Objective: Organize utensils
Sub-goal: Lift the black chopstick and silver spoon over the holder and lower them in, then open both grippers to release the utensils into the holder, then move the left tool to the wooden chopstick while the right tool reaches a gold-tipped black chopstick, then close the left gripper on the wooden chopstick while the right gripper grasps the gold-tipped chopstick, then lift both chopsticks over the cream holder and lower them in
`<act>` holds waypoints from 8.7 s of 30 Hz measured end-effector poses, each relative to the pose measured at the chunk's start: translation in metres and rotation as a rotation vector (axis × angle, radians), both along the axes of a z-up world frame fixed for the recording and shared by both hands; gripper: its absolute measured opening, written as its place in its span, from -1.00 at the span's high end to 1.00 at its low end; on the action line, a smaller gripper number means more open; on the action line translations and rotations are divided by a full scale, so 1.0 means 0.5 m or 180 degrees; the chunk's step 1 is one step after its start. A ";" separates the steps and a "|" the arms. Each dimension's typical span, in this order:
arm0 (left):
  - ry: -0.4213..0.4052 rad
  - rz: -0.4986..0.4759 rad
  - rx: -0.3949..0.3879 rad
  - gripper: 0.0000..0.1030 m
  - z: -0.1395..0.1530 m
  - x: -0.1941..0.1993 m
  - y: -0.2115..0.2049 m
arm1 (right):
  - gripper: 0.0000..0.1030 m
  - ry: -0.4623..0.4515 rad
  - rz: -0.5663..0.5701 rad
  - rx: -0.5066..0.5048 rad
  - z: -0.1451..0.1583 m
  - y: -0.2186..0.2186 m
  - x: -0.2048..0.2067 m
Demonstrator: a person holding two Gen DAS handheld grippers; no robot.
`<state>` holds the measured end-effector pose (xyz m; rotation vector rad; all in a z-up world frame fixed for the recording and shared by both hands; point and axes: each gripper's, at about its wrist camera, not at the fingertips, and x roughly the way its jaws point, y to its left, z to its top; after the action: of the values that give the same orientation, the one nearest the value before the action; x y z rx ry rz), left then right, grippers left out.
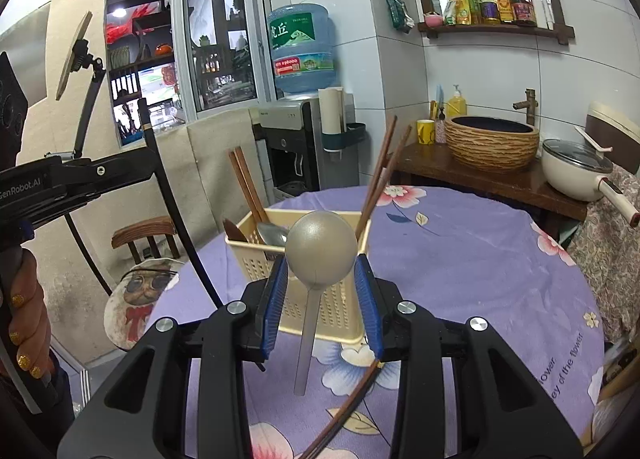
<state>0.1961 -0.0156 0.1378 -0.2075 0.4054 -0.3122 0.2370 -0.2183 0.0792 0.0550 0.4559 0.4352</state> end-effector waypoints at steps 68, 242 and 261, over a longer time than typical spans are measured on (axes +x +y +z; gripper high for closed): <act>0.1143 0.0605 0.0034 -0.44 -0.355 0.029 0.044 | -0.12 0.1289 -0.0857 -0.0630 -0.319 -0.024 0.073; 0.0251 -0.0247 0.0000 0.87 -0.101 -0.023 -0.032 | 0.86 -0.0047 -0.0120 0.0244 -0.001 -0.060 -0.074; -0.0367 0.0086 0.0033 0.87 0.178 0.067 0.040 | 0.86 -0.0591 0.0088 0.0235 0.287 -0.010 0.030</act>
<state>0.2295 0.0042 0.2266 -0.1836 0.2898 -0.2941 0.2520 -0.2234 0.2226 0.0790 0.2581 0.4794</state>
